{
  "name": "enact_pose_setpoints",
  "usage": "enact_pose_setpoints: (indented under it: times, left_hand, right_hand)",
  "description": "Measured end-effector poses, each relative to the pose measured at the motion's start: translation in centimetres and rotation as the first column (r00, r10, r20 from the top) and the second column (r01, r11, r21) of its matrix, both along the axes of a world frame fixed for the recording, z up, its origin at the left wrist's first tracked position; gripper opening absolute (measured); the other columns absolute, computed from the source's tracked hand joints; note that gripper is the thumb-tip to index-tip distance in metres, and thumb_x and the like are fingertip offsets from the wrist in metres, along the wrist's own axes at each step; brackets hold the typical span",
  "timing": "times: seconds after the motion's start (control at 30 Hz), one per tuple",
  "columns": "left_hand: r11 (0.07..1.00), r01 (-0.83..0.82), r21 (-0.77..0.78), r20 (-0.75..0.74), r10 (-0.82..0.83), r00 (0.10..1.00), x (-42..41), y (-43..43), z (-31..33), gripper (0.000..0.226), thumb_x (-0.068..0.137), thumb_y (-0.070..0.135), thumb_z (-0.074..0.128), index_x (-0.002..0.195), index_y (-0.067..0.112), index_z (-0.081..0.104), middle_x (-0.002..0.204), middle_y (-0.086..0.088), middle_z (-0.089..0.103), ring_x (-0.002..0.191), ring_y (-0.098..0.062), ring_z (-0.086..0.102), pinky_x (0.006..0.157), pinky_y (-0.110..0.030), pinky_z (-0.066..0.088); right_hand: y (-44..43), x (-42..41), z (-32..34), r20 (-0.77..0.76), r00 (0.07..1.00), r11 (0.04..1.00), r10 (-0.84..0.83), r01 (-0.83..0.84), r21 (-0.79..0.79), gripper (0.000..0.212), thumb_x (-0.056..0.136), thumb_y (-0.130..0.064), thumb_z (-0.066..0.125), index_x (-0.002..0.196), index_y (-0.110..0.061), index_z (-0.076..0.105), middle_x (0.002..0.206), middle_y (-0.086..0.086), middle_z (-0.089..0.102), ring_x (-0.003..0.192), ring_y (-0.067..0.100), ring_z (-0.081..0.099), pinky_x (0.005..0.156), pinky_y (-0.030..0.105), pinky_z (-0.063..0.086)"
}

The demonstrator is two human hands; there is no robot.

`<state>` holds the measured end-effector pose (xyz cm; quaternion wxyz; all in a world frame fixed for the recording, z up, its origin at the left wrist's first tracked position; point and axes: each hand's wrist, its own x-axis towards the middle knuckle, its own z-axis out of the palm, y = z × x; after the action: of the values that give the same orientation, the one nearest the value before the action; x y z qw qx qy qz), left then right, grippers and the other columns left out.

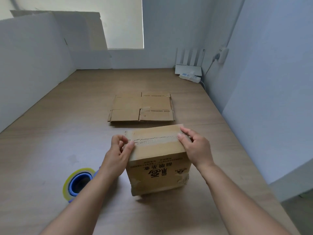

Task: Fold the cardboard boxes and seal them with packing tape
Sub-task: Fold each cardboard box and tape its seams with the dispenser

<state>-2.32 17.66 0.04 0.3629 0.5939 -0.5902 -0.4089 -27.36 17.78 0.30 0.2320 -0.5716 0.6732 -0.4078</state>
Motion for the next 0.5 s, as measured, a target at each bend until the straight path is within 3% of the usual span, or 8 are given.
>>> enact_pose_setpoints:
  times: [0.2,0.33,0.5]
  left_hand:
    - [0.999,0.007,-0.049,0.103,-0.002,0.995,-0.1,0.7,-0.9,0.013,0.096,0.042,0.047,0.096,0.032,0.039,0.105,0.005,0.060,0.097,-0.019,0.057,0.083,-0.040,0.047]
    - [0.997,0.073,-0.039,0.281,-0.059,0.958,0.0,-0.9,-1.9,0.017,0.097,0.043,0.043,0.104,0.028,0.038,0.107,0.003,0.054,0.097,-0.017,0.054,0.078,-0.040,0.050]
    - [0.999,-0.030,0.021,0.111,0.028,0.993,1.1,-0.4,-4.7,0.012,0.097,0.036,0.049,0.095,0.033,0.038,0.095,0.008,0.057,0.089,-0.020,0.057,0.074,-0.031,0.047]
  right_hand:
    - [0.8,-0.1,-1.9,-0.037,0.999,0.999,-0.040,0.039,-0.031,0.043,0.088,-0.039,0.063,0.127,-0.022,0.060,0.127,-0.004,0.063,0.114,0.007,0.055,0.094,0.017,0.040]
    - [0.1,0.0,-3.7,-0.013,1.000,0.991,-0.003,0.004,0.131,0.046,0.090,-0.040,0.061,0.132,-0.023,0.056,0.133,-0.001,0.058,0.122,0.013,0.053,0.100,0.020,0.037]
    - [-0.2,1.2,-4.4,-0.177,0.984,0.991,0.039,-0.015,0.136,0.046,0.090,-0.045,0.058,0.134,-0.029,0.054,0.135,-0.005,0.056,0.124,0.016,0.052,0.100,0.028,0.040]
